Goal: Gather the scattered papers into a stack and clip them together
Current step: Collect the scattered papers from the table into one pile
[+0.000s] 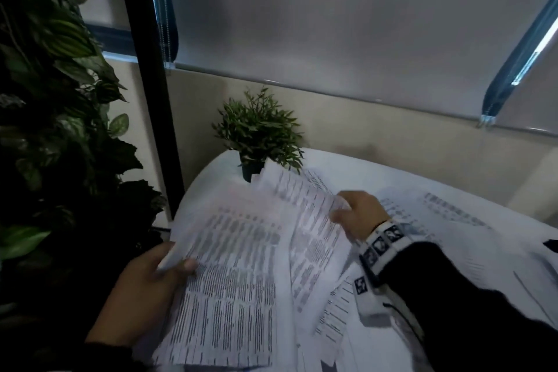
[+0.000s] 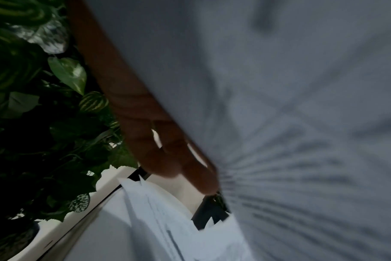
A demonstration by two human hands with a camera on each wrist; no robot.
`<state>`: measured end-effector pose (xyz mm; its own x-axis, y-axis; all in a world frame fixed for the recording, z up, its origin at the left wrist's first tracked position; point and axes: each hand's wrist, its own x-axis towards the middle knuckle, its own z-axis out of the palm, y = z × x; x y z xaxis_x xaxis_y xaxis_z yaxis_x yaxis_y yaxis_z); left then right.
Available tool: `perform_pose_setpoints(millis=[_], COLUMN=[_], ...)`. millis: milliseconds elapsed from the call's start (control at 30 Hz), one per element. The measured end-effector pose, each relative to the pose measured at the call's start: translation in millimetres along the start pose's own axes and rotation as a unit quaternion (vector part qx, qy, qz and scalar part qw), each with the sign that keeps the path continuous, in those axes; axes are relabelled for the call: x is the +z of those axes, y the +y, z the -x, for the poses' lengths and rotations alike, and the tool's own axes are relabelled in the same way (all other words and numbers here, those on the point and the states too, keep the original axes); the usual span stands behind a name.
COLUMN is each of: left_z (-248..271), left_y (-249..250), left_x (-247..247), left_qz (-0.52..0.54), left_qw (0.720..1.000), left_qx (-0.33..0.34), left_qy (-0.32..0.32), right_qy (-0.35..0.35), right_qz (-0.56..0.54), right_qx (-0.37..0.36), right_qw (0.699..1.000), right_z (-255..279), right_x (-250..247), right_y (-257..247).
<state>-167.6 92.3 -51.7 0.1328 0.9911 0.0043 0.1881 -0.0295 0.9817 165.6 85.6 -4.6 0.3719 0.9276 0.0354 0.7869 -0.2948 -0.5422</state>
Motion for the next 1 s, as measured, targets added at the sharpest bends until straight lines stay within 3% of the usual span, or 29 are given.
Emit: perform_pose_setpoints(millis=[67, 167, 233, 300, 367, 400, 433, 500, 567, 733, 833, 933, 1000], left_z=[5, 14, 17, 15, 8, 4, 1, -5, -7, -5, -5, 0, 4], left_y=[11, 27, 28, 22, 15, 12, 11, 4, -4, -11, -11, -4, 1], left_x=[9, 23, 31, 31, 24, 19, 16, 13, 17, 20, 21, 27, 33], left_qz=[0.035, 0.053, 0.082, 0.093, 0.056, 0.038, 0.028, 0.028, 0.017, -0.035, -0.105, -0.062, -0.034], left_qw=[0.999, 0.995, 0.994, 0.993, 0.993, 0.993, 0.993, 0.994, 0.995, 0.999, 0.992, 0.994, 0.997], left_qx=[0.028, 0.083, 0.073, 0.071, 0.082, 0.080, 0.078, 0.049, 0.024, 0.035, 0.062, 0.039, 0.020], left_qy=[-0.020, -0.026, -0.017, 0.033, 0.066, 0.079, 0.088, 0.096, 0.093, 0.016, -0.033, -0.076, -0.073], right_qy=[-0.009, -0.120, -0.175, -0.140, -0.025, 0.007, -0.015, -0.137, -0.191, -0.161, -0.128, -0.129, -0.059], right_qz=[-0.085, -0.204, -0.272, -0.320, -0.240, -0.084, 0.084, 0.279, 0.307, 0.347, 0.320, 0.256, 0.234], right_qx=[-0.086, -0.185, -0.189, -0.126, -0.022, 0.022, 0.065, 0.138, 0.173, 0.110, 0.099, 0.127, 0.116], right_qw=[0.993, 0.954, 0.927, 0.928, 0.970, 0.996, 0.994, 0.940, 0.916, 0.917, 0.934, 0.950, 0.964], right_z=[15, 44, 54, 47, 29, 20, 16, 16, 22, 26, 26, 32, 42], right_x=[-24, -45, -55, -61, -62, -59, -54, -33, -17, -14, -27, -49, -64], right_y=[-15, -43, -50, -36, -4, 18, 39, 74, 89, 84, 82, 85, 76])
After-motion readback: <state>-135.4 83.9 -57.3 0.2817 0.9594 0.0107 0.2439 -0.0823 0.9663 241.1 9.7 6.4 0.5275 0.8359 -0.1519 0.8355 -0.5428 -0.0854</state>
